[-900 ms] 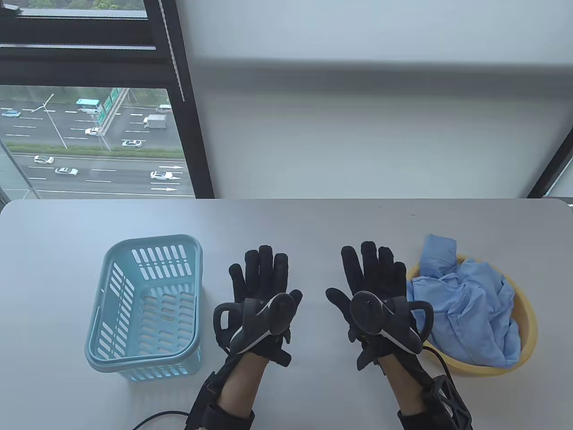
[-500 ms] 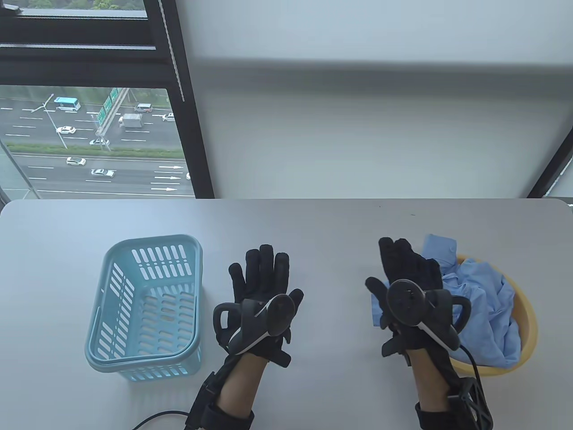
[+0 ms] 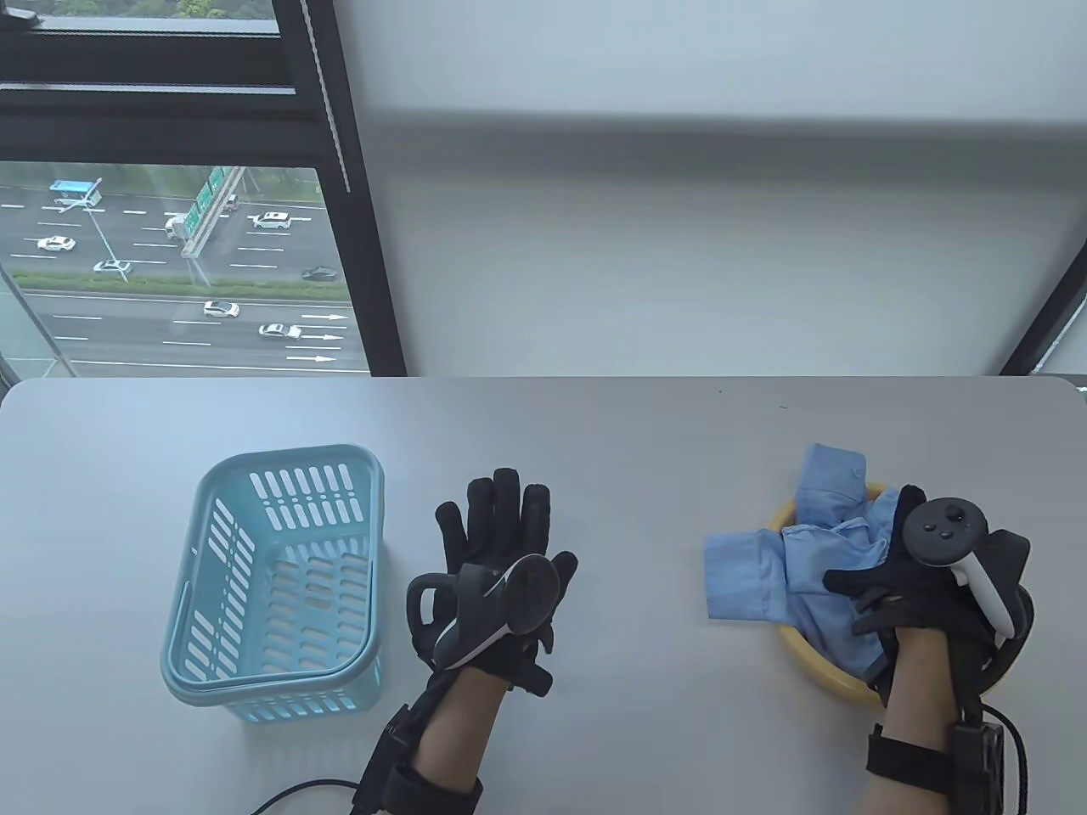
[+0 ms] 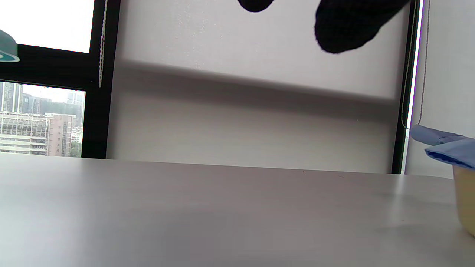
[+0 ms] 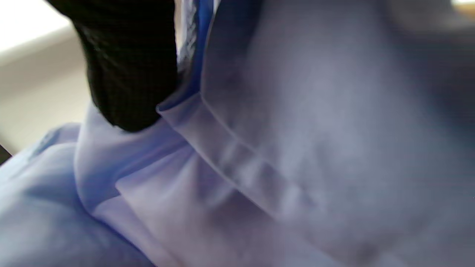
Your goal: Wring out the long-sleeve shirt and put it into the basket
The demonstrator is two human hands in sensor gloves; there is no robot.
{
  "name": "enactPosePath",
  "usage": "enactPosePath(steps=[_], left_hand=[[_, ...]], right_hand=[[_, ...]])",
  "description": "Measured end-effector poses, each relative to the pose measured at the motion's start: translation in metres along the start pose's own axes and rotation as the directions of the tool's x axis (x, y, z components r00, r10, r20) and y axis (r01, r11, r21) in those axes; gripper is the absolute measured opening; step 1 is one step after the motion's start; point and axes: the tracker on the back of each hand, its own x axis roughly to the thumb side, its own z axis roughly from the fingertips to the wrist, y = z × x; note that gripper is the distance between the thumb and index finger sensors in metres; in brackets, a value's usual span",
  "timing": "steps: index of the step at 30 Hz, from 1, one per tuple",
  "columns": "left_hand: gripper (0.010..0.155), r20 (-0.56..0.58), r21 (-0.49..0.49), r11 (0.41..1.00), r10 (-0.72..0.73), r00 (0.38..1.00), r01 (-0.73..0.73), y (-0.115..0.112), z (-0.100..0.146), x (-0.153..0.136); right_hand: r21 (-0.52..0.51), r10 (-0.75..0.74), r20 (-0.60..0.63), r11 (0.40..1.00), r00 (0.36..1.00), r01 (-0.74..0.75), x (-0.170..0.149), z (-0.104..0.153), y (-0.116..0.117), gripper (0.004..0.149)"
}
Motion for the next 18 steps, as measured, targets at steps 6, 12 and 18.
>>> enactPosePath(steps=[6, 12, 18], left_hand=[[0.081, -0.003, -0.020, 1.000, 0.004, 1.000, -0.004, -0.002, -0.001, -0.001], [0.081, -0.009, -0.016, 1.000, 0.016, 1.000, -0.016, -0.001, -0.001, -0.004], [0.080, -0.010, -0.014, 1.000, 0.028, 1.000, -0.028, -0.001, -0.001, -0.005]], right_hand=[[-0.023, -0.004, -0.047, 1.000, 0.999, 0.002, -0.010, -0.010, 0.003, 0.091], [-0.129, -0.063, 0.006, 0.990, 0.998, 0.064, -0.010, -0.005, -0.004, 0.045], [-0.317, -0.216, 0.225, 0.906, 0.950, 0.281, 0.002, 0.028, -0.034, 0.042]])
